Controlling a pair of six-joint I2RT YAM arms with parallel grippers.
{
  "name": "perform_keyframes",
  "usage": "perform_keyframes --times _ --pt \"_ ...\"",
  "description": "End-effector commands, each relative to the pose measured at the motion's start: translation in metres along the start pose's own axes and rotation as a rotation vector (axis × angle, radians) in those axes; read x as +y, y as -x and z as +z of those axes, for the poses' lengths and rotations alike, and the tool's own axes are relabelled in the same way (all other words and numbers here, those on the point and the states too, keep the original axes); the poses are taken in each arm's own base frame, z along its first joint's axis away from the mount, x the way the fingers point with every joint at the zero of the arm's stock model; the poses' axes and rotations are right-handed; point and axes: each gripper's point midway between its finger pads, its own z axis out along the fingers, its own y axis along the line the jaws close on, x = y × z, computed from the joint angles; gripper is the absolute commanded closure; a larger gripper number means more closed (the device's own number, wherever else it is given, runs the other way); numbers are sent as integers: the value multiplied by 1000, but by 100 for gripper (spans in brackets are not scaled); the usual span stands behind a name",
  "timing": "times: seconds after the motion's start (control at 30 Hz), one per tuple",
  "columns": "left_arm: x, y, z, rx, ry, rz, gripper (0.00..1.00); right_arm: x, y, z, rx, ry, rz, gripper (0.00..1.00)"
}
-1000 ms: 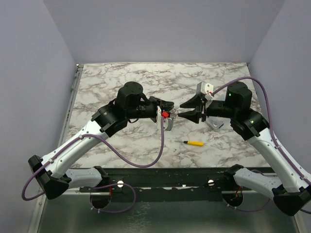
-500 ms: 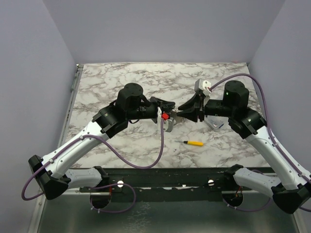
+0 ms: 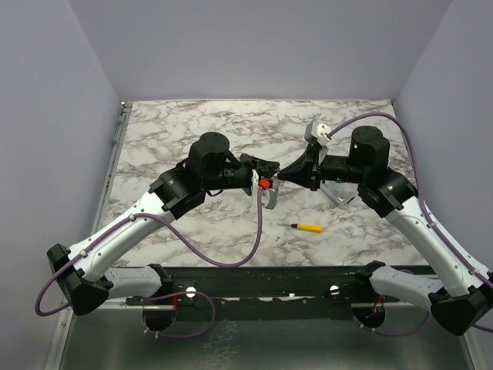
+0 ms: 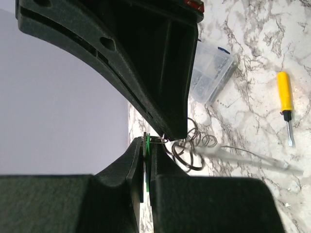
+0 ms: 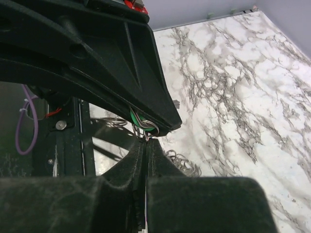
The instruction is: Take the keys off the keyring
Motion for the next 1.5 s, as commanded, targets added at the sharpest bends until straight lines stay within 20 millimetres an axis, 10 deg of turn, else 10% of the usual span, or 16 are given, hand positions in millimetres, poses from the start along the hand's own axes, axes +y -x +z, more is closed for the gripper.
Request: perform_keyframes --times 0.0,1.47 --pt "15 3 0 12 64 -53 100 -9 0 -1 1 -63 -30 99" --pt "5 -10 -2 45 140 -231 100 -9 72 -23 -415 -183 -174 100"
